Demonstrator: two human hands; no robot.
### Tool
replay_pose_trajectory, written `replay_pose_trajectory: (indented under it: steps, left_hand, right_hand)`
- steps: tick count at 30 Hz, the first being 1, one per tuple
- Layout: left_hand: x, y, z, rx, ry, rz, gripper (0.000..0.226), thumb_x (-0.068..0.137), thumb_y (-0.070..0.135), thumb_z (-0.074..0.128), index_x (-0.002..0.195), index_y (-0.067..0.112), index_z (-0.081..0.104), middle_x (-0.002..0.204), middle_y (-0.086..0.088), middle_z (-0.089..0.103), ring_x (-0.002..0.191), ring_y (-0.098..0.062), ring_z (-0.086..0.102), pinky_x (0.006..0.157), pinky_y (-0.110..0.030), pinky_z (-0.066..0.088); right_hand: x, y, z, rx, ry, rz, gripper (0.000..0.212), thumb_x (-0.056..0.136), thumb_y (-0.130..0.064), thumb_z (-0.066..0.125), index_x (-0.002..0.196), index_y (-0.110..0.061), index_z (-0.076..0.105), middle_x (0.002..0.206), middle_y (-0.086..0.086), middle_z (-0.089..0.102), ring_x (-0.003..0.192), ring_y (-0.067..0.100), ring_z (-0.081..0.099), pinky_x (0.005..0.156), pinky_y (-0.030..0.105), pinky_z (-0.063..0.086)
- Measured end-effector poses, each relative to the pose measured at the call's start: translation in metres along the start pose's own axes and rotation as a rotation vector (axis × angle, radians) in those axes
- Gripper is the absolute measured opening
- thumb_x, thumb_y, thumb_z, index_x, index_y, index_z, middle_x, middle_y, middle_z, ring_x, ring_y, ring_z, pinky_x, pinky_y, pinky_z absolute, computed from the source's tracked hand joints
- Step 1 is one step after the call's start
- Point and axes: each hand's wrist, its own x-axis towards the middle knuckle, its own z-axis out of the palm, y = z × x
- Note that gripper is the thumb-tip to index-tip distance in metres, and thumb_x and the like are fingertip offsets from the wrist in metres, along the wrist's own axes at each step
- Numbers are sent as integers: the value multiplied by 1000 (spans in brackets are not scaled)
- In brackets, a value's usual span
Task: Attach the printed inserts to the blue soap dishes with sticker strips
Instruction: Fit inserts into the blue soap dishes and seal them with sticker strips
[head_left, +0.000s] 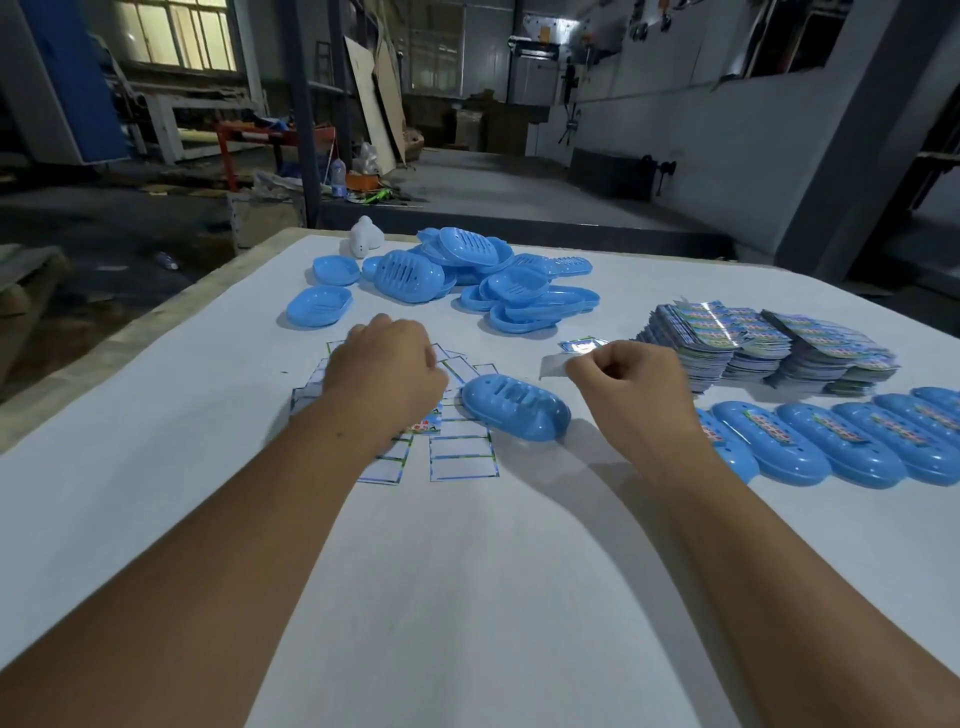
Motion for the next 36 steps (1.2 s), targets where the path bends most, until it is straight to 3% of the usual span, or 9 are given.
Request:
replay_pose_trajectory:
  steps: [4,7,17,20,23,25,27,31,36]
  left_hand:
    - [-14,26,2,-733,-173,-2,13,84,39,74,81,26,75,77,11,71,75,-3,64,58,-20,43]
    - [-23,40,13,-909,-250,12,16,83,42,75,80,26,77,76,14,74,69,3,65,56,-16,43]
    - [-21,40,24,-945,-261,56,14,88,38,72,81,28,77,76,21,73,73,10,65,66,-17,45]
    - [-21,39,23,-954,-254,47,13,87,37,73,78,30,77,76,23,73,74,14,63,66,-17,43]
    - [-19,37,20,-967,-219,30,12,85,40,75,75,33,78,76,22,73,79,7,65,65,-19,43]
    - [-18,35,18,-975,-194,11,14,84,44,75,76,32,78,76,22,72,76,6,65,64,-20,43]
    - [-16,34,19,-985,-171,2,17,82,44,77,77,28,77,74,18,73,73,4,65,64,-21,45]
    - [-15,34,19,-979,-168,-22,16,83,37,78,71,26,76,72,10,74,79,-13,72,75,-31,59]
    - [-12,32,19,-957,-157,-34,15,85,35,75,77,22,76,75,7,75,81,-16,73,75,-36,61]
  right_hand:
    - [-2,-1,3,10,11,-51,22,77,-27,64,57,-18,59,47,-14,53,46,3,44,53,26,38]
    - [-5,-2,6,24,-5,-117,23,78,-27,66,58,-19,59,49,-15,54,47,2,44,52,24,37]
    - [-4,-1,7,44,-47,-153,22,80,-26,70,61,-20,63,48,-15,54,45,2,44,47,13,33]
    - [-4,0,5,107,-114,-197,21,85,-24,73,65,-21,71,51,-13,58,47,2,44,48,18,36]
    - [-5,-2,4,117,-197,-281,11,92,-29,73,84,-27,81,69,-11,73,58,19,58,56,33,46]
    - [-5,-1,6,85,-192,-308,13,95,-30,70,87,-30,81,73,-15,74,57,9,58,55,26,45]
    - [-2,0,7,45,-128,-257,20,94,-29,68,78,-27,78,68,-16,71,51,2,53,52,15,38]
    - [3,3,4,8,-54,-94,28,89,-31,71,64,-19,74,46,-9,54,41,5,37,42,12,29]
    - [2,0,3,40,-76,-34,26,86,-28,71,67,-11,75,62,7,67,44,4,40,40,13,31]
